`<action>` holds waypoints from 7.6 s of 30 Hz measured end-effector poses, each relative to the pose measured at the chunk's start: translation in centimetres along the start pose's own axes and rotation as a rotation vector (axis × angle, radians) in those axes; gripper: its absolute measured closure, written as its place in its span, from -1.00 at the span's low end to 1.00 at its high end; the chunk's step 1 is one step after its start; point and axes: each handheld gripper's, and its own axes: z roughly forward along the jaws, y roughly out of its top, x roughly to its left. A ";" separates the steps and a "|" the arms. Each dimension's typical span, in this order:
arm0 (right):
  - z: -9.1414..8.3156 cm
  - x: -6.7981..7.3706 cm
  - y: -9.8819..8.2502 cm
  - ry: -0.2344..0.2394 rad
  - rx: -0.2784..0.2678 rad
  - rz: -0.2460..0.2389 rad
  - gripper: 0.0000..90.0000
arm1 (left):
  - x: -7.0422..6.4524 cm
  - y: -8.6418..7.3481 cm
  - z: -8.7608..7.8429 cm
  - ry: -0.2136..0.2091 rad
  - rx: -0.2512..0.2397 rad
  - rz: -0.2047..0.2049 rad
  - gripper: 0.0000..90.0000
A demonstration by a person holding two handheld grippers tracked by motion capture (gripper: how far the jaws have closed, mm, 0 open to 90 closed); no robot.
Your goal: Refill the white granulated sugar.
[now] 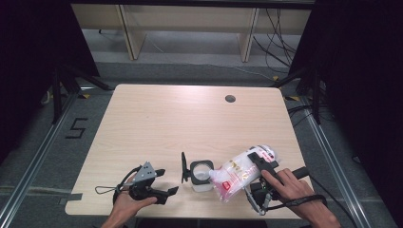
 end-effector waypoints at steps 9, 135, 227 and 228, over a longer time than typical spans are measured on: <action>0.8 -0.3 0.4 0.010 -0.012 -0.006 -0.10 | 0.0 0.0 -0.1 0.008 -0.002 -0.002 -0.63; 0.3 -0.4 0.9 -0.012 -0.007 -0.002 -0.08 | 0.2 0.1 -0.2 0.013 -0.005 0.015 -0.63; 0.0 -0.3 0.6 -0.010 -0.025 0.000 -0.08 | 0.2 0.0 -0.1 0.012 -0.020 -0.021 -0.63; 0.0 -0.1 0.6 -0.012 -0.020 0.015 -0.08 | 0.2 0.0 -0.1 0.018 -0.016 -0.019 -0.63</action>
